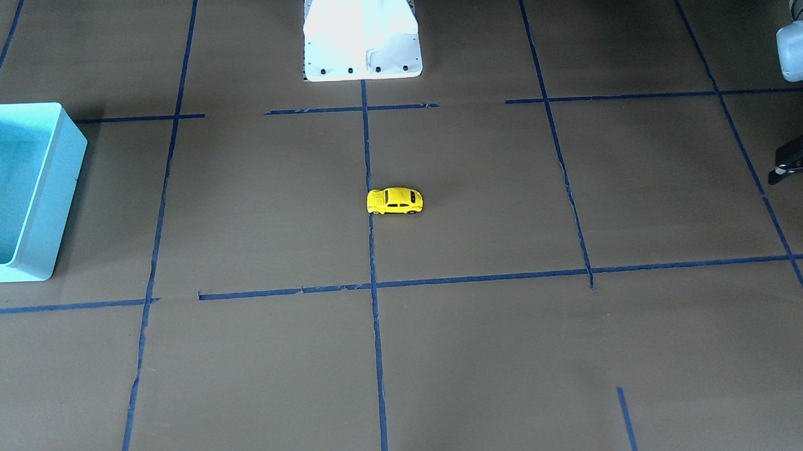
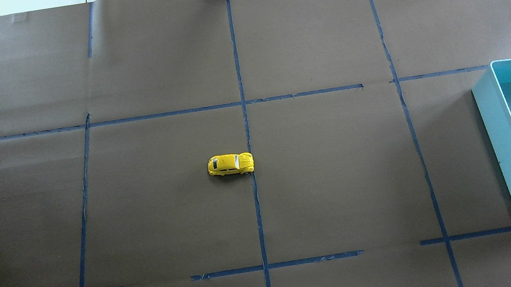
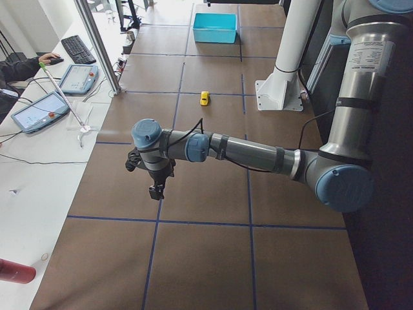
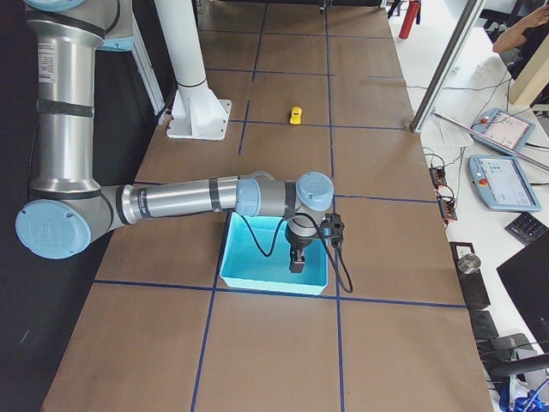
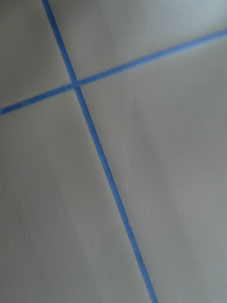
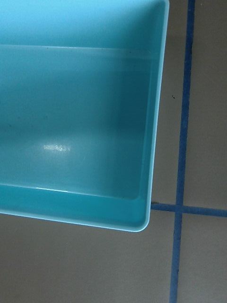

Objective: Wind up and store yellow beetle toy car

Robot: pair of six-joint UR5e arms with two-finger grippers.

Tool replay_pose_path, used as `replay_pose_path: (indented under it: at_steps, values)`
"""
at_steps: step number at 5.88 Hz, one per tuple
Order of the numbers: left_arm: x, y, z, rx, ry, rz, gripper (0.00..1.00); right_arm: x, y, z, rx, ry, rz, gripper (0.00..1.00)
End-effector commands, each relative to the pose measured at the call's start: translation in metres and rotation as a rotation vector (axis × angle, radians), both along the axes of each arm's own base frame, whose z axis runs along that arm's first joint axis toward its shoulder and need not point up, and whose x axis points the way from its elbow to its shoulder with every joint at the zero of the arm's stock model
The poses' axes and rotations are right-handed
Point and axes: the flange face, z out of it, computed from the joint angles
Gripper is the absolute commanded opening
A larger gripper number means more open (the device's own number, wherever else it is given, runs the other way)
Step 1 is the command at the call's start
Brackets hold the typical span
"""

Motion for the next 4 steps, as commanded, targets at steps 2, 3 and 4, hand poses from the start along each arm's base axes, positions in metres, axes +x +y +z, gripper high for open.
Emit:
replay_pose_path:
  at_steps: [2, 3, 4]
  values:
    - [0.148, -0.012, -0.117, 0.163, 0.064, 0.212, 1.00, -0.001, 0.000, 0.000, 0.001, 0.001, -0.002, 1.00]
    - [0.203, 0.002, -0.168, 0.250, 0.111, 0.302, 1.00, 0.000, 0.000, 0.000, 0.000, 0.000, 0.001, 1.00]
    - [0.263, 0.017, -0.238, 0.339, 0.159, 0.381, 1.00, 0.000, 0.000, 0.000, 0.000, 0.000, 0.001, 1.00]
